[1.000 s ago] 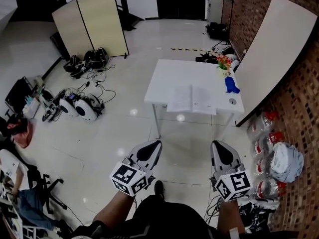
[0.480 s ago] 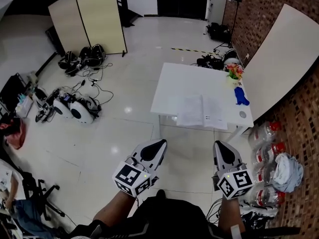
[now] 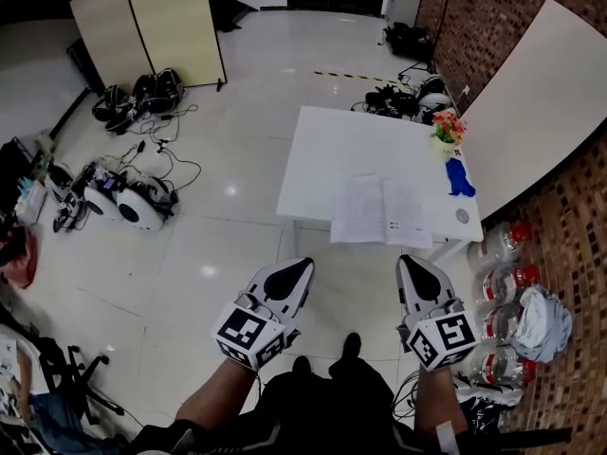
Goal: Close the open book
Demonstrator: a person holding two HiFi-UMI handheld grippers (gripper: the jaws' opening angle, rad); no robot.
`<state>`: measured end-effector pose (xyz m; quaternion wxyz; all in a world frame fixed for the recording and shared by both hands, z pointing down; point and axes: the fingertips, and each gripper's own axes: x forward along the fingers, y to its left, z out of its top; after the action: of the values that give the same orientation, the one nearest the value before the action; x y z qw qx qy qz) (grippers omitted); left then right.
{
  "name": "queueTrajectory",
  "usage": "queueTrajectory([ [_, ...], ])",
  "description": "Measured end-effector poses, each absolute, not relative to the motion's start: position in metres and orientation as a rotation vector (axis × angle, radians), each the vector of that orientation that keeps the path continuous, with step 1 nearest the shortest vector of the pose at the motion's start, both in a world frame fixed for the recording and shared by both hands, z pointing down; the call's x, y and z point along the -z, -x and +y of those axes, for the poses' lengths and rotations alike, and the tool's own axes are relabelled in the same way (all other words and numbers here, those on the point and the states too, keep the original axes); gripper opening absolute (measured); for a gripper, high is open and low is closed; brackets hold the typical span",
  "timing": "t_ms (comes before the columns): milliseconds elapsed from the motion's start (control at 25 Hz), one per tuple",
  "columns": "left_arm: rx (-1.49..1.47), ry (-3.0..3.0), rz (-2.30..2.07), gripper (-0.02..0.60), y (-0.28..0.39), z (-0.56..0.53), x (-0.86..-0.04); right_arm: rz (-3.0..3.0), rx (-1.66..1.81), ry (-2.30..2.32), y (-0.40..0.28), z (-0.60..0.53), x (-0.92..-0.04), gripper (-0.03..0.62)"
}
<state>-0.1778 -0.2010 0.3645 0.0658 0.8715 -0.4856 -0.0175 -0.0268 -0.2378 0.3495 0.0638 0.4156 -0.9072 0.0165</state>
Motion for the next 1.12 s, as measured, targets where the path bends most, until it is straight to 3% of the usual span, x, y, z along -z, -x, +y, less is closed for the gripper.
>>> queueTrajectory([
  [680,0.008,-2.515,-1.648,-0.005,0.126,-0.365,-0.363,-2.877,-0.066,-1.006,-0.009,-0.392,-0.353,0.000],
  [1120,-0.042,-2.451,-1.672,-0.005,0.168,-0.405,-0.383,-2.861,-0.133,-0.988,0.025,-0.445,-0.365,0.000],
])
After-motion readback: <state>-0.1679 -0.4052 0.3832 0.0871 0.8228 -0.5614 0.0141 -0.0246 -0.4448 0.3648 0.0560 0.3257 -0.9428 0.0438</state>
